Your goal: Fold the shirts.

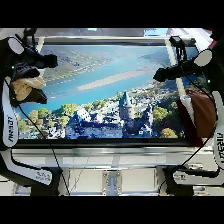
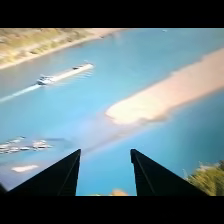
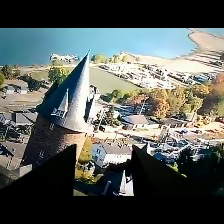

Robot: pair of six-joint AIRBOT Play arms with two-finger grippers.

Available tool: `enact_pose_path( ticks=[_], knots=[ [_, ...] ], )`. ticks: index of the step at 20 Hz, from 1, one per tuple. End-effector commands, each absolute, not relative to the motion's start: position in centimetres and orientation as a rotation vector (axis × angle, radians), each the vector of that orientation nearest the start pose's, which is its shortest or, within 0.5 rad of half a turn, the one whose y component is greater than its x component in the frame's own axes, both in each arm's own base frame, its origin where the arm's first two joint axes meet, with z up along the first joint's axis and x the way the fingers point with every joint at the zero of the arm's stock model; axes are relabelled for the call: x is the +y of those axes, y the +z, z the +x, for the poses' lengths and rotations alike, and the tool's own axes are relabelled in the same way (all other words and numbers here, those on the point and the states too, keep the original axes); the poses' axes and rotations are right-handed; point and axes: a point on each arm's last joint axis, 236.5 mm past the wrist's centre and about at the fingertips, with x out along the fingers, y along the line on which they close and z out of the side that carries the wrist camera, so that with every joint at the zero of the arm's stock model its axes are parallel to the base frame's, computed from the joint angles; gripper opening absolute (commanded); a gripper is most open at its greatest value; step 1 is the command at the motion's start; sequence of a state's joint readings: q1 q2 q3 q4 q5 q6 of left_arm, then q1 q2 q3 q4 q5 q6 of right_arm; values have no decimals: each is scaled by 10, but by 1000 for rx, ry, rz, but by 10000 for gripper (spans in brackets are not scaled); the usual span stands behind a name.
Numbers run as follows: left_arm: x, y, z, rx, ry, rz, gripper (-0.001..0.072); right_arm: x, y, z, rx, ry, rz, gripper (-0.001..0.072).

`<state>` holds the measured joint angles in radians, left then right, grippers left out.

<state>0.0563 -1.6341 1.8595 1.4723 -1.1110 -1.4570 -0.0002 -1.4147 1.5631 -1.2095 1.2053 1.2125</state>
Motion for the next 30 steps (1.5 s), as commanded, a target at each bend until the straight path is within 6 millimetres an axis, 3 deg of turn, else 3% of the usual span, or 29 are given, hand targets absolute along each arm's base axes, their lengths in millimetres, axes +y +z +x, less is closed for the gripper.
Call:
enact_pose_path(
  ticks=[1, 3, 5, 8, 10, 13, 15, 17, 23, 27, 30],
  knots=[
    [100, 176, 581, 650, 254, 267, 424, 79, 114, 463, 981, 418, -29, 386],
    [120, 198, 594, 538, 293, 284, 423, 79, 114, 463, 982, 418, -29, 386],
    [147, 198, 599, 502, 334, 268, 423, 79, 115, 463, 978, 417, -28, 386],
    [210, 161, 590, 563, 449, 171, 430, 81, 121, 472, 935, 413, -11, 386],
    [250, 134, 581, 580, 541, 41, 562, 84, 122, 471, 933, 424, 3, 386],
    [287, 86, 569, 645, 607, -108, 587, 91, 124, 470, 932, 446, 30, 386],
    [294, 58, 564, 698, 609, -150, 587, 97, 130, 473, 905, 459, 60, 386],
    [297, 43, 566, 724, 594, -121, 587, 103, 135, 476, 884, 473, 90, 387],
    [298, 22, 573, 738, 581, -109, 586, 122, 148, 476, 854, 530, 179, 386],
    [299, 18, 580, 718, 571, -101, 585, 122, 150, 477, 843, 530, 186, 386],
    [298, 2, 583, 735, 565, -113, 579, 123, 150, 478, 841, 531, 189, 387]
  ],
)
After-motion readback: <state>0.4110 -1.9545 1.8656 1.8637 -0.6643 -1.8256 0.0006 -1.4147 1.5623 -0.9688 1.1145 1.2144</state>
